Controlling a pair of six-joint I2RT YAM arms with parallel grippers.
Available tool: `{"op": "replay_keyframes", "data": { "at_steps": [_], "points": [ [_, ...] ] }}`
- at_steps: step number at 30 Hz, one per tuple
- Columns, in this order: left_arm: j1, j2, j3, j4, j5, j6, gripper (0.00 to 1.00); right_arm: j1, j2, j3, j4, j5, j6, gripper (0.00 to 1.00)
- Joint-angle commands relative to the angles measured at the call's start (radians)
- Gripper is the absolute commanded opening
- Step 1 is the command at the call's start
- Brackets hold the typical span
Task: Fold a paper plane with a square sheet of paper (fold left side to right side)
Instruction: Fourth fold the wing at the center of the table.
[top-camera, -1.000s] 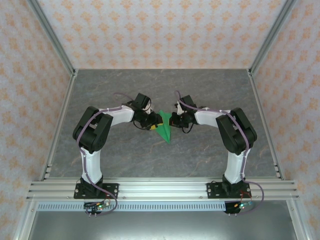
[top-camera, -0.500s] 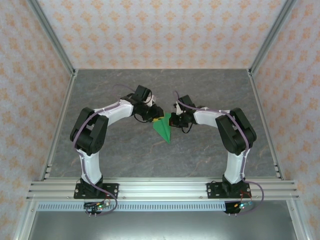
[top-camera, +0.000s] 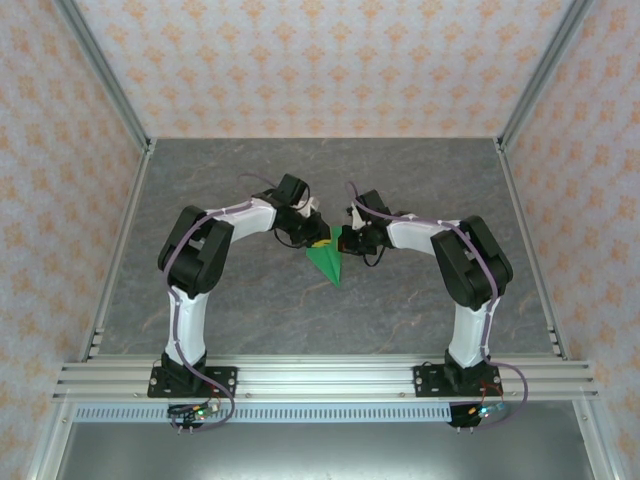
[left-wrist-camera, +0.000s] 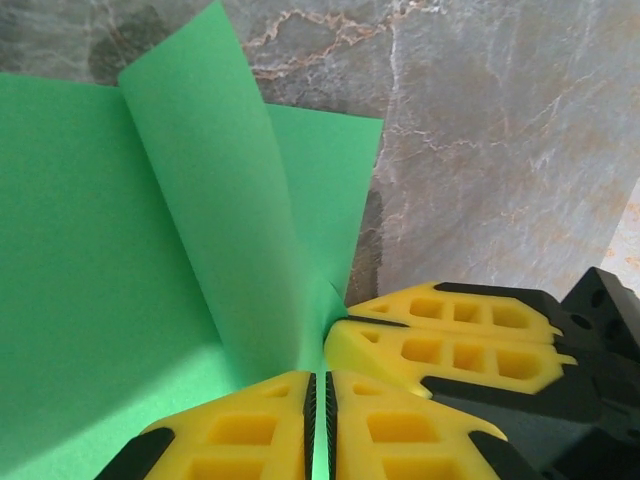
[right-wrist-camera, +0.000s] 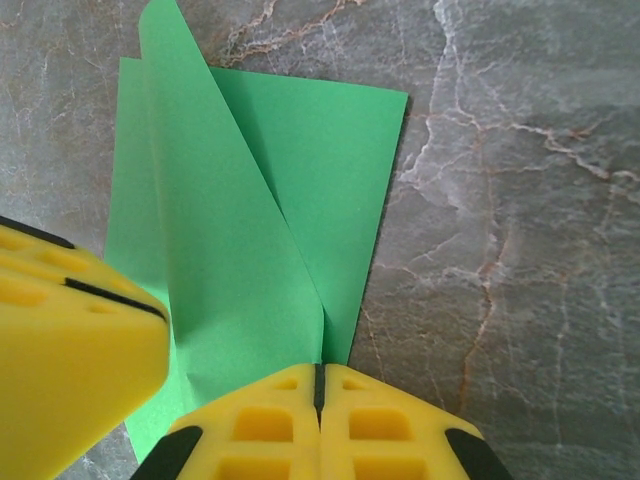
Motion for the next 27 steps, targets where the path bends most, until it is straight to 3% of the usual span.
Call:
{"op": "replay_keyframes", "data": {
  "at_steps": [1, 27],
  "points": [
    [-0.008, 0.019, 0.043, 0.002, 0.016, -0.016, 0.15, 0.012, 0.059, -0.005, -0.113, 0.065, -0.020, 0.00],
    [-0.008, 0.058, -0.017, -0.121, -0.153, 0.027, 0.13, 0.014, 0.046, 0.049, -0.132, 0.057, -0.039, 0.00]
  ]
}}
